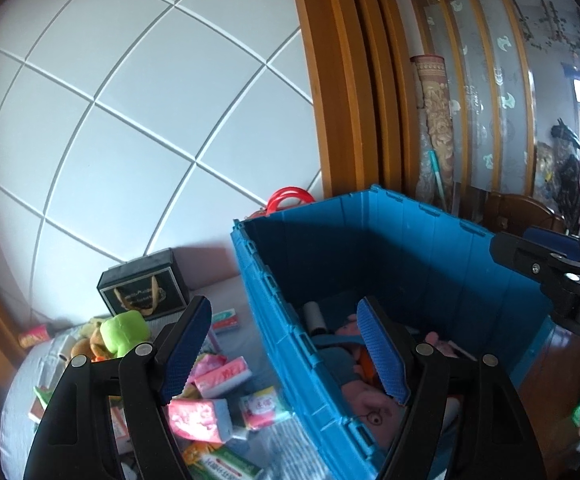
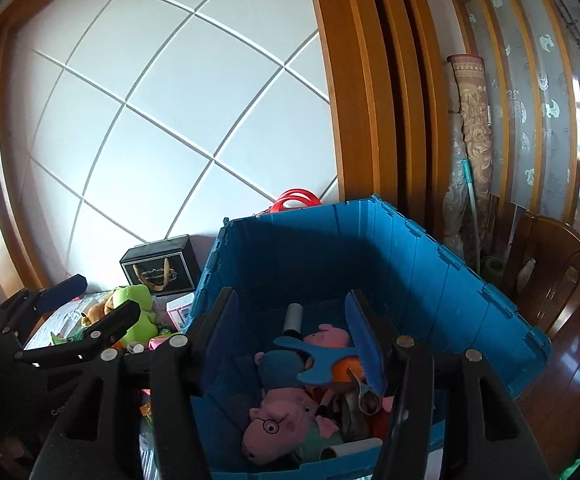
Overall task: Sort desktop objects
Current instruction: 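Move both tools back over the medicine boxes on the table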
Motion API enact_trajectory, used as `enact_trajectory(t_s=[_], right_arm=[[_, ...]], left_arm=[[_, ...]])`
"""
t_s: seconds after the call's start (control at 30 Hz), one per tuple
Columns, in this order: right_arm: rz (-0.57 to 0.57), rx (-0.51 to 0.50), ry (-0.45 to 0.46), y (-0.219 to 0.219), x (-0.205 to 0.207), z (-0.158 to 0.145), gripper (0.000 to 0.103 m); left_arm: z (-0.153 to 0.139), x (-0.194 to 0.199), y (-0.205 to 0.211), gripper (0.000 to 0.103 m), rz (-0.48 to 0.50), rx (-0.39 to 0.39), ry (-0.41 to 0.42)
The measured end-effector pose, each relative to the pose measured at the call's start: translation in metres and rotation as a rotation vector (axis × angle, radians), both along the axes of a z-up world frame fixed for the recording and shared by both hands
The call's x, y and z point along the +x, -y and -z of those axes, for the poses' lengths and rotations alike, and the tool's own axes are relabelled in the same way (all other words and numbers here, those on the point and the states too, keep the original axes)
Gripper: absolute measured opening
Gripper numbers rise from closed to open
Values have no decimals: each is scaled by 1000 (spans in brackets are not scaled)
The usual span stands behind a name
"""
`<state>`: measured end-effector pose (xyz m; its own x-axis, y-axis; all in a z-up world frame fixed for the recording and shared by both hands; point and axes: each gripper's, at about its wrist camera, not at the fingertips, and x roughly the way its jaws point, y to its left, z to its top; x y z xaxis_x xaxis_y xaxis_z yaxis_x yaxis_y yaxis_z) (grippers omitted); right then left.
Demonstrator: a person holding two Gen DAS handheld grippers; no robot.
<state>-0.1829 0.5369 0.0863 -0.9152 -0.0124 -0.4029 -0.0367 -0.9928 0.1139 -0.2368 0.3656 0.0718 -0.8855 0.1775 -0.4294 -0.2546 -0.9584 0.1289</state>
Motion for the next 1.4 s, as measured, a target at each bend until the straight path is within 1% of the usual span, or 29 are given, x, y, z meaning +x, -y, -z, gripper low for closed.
enact_trajectory(t_s=[0.13, 0.23, 0.5, 0.73, 0.9, 1.1, 1.27, 1.33, 1.4], right_arm=[[-30, 23, -32, 38, 17, -3, 55], [-60, 27, -43, 68, 24, 0, 55], [-152, 42, 12, 154, 29, 23, 55], [-199, 38, 47, 212, 29, 42, 55], [-232, 38, 90, 246, 29, 59, 55], [-275, 47, 144, 283, 27, 81, 55], [-342, 85, 227, 308, 10, 111, 56], [-386, 90, 260, 318, 0, 126, 56], [-435, 115, 299, 329, -10, 144, 55]], left_arm=[[4, 11, 36, 76, -19, 9, 10], [8, 20, 64, 76, -36, 1, 13], [26, 39, 139, 76, -81, 13, 46], [44, 48, 200, 76, -126, 14, 80], [57, 59, 245, 76, -158, 5, 88], [78, 71, 308, 76, -234, -1, 97], [110, 73, 349, 76, -302, -17, 140], [124, 73, 362, 76, -337, -29, 163], [138, 73, 376, 76, -366, -26, 200]])
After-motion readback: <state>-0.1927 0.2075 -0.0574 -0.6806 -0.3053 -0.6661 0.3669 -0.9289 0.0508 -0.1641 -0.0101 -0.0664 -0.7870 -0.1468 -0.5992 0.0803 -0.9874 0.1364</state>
